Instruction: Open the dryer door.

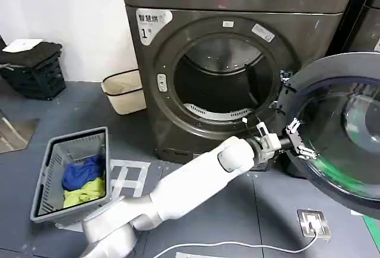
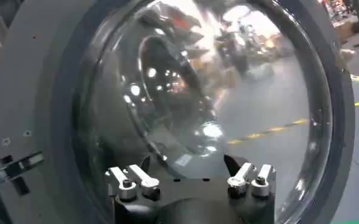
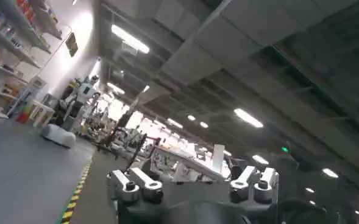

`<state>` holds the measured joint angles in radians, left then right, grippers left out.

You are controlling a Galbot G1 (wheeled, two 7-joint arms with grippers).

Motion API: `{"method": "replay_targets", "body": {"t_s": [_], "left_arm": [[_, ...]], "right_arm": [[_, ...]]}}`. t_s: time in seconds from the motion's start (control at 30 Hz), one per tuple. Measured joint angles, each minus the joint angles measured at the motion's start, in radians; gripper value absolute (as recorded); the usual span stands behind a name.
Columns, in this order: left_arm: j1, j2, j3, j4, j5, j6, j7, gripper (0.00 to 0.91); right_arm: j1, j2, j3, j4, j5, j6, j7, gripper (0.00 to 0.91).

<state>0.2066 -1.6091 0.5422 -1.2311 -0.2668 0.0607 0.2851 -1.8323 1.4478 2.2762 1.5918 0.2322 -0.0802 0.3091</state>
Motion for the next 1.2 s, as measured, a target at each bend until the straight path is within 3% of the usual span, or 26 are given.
{"method": "replay_targets", "body": {"t_s": [0.4,0.57,0.7,0.93,1.2], "left_arm": [[0.027,0.000,-0.019,-0.025,-0.196,0.070,-0.122,0.907],[0.040,0.000,-0.039,-0.023,-0.251,0.061,-0.146,0.907],[0.054,0.000,-0.051,-0.040,-0.255,0.073,-0.142,0.907],[0.091,0.000,-0.057,-0.121,-0.175,0.125,-0.054,0.907],[0.180,0.004,-0.123,-0.337,-0.145,0.163,-0.033,0.907]], "right_arm": [[0.007,0.018,-0.007,0.022,-0.002,0.002,0.001,0.907],[0.009,0.026,-0.010,0.034,-0.003,0.003,0.002,0.907],[0.012,0.033,-0.015,0.043,-0.004,0.003,0.002,0.907],[0.004,0.029,-0.016,0.039,-0.002,0.014,-0.003,0.907],[-0.010,0.020,-0.025,0.041,0.004,0.019,-0.010,0.907]]}}
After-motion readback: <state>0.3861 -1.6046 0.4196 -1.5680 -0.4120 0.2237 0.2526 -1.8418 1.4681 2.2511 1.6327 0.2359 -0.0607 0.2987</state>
